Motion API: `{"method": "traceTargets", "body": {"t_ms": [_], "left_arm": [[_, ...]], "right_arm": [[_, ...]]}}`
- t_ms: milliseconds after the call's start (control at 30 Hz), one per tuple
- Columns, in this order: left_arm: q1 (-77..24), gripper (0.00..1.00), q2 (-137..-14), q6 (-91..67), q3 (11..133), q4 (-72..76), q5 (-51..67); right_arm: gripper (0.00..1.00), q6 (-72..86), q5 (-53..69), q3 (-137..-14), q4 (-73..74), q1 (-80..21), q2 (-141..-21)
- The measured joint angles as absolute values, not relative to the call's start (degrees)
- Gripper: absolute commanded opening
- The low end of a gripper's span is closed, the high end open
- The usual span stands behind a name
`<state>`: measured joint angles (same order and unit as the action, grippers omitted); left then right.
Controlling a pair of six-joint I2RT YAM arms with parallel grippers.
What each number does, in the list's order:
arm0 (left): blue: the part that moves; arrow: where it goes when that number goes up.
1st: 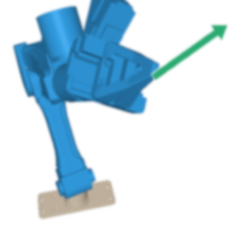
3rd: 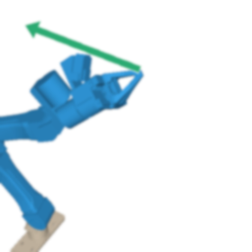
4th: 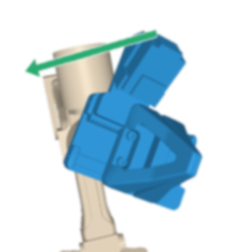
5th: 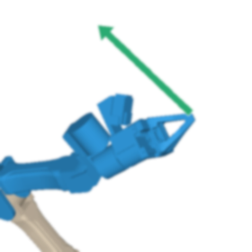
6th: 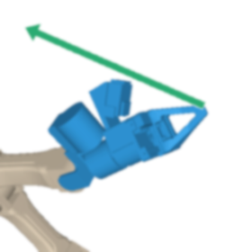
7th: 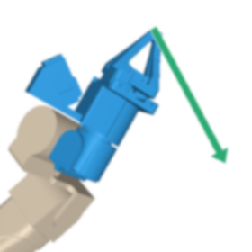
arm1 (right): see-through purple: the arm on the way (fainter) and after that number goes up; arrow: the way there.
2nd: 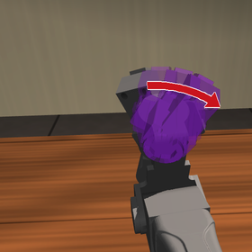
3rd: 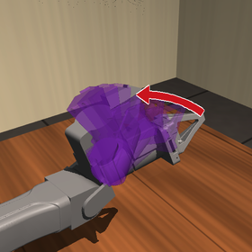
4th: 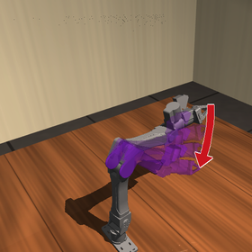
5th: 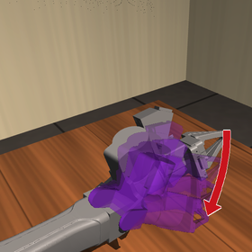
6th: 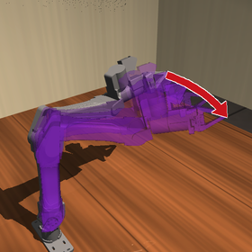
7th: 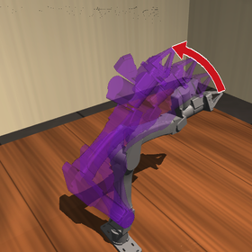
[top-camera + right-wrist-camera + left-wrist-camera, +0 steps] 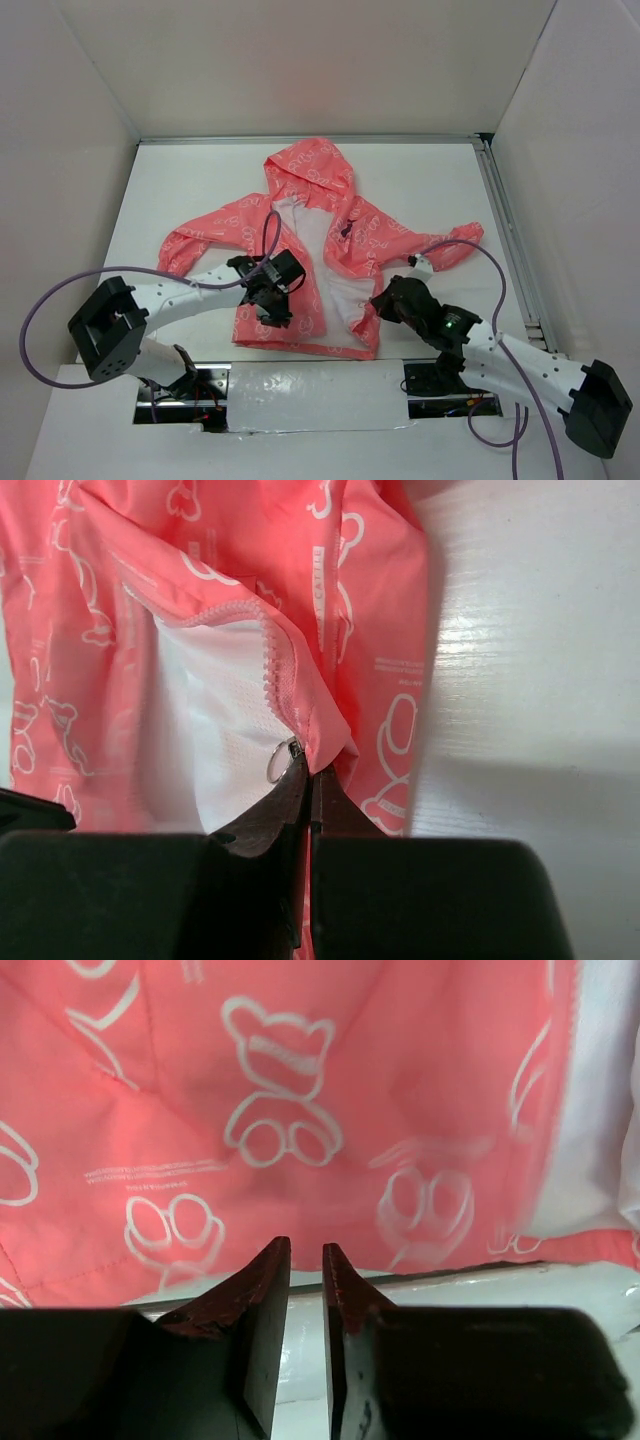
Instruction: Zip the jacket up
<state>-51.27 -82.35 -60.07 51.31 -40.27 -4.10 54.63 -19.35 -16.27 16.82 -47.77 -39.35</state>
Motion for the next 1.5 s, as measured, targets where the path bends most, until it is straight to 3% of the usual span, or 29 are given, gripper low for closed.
{"method": "traceTargets", "body": {"t_ms": [67, 267, 333, 533, 733, 1033, 1200, 1267, 1300, 1367, 1400, 1500], "left_arm": [[-51.2, 0.43, -81.3, -59.7, 49.8, -39.4, -2.9], [-51.2, 0.63, -80.7, -57.4, 48.5, -34.2, 1.7], [-51.2, 0.99, -80.7, -56.5, 48.5, -32.7, 3.0], [-51.4, 0.99, -82.2, -55.6, 49.7, -29.5, 6.0], [-53.4, 0.99, -92.1, -56.9, 57.0, -31.2, 4.5], [-54.2, 0.84, -99.5, -62.5, 61.4, -38.2, 0.1], [-55.5, 0.84, -103.7, -65.8, 65.8, -43.5, -3.2], [-55.6, 0.79, -104.9, -66.2, 67.1, -44.6, -3.5], [-55.6, 0.7, -105.3, -66.3, 67.6, -45.0, -3.5], [-55.7, 0.64, -105.5, -66.5, 67.8, -45.2, -3.5], [-55.7, 0.55, -105.6, -66.5, 67.9, -45.2, -3.4], [-55.7, 0.44, -105.6, -67.2, 68.1, -45.5, -3.7]], "right_arm": [[0.0, 54.6, -19.3, -16.5, 16.7, -47.7, -40.5], [0.0, 54.6, -18.8, -16.6, 16.7, -47.7, -41.5], [0.0, 54.6, -18.5, -16.6, 16.7, -47.7, -41.4], [0.0, 54.4, -18.2, -16.6, 16.6, -47.6, -40.9], [0.0, 54.4, -18.0, -16.6, 16.7, -47.6, -39.9], [0.0, 54.4, -18.0, -16.6, 16.8, -47.6, -38.8], [0.0, 54.5, -18.0, -16.6, 16.8, -47.6, -38.8], [0.0, 54.6, -18.0, -16.6, 16.8, -47.6, -38.8], [0.0, 54.6, -18.0, -16.6, 16.8, -47.6, -38.7], [0.0, 54.7, -18.0, -16.6, 17.0, -47.6, -38.6], [0.0, 54.8, -18.0, -16.6, 17.2, -47.6, -38.4], [0.0, 55.2, -18.3, -16.6, 17.8, -47.6, -37.3]]}}
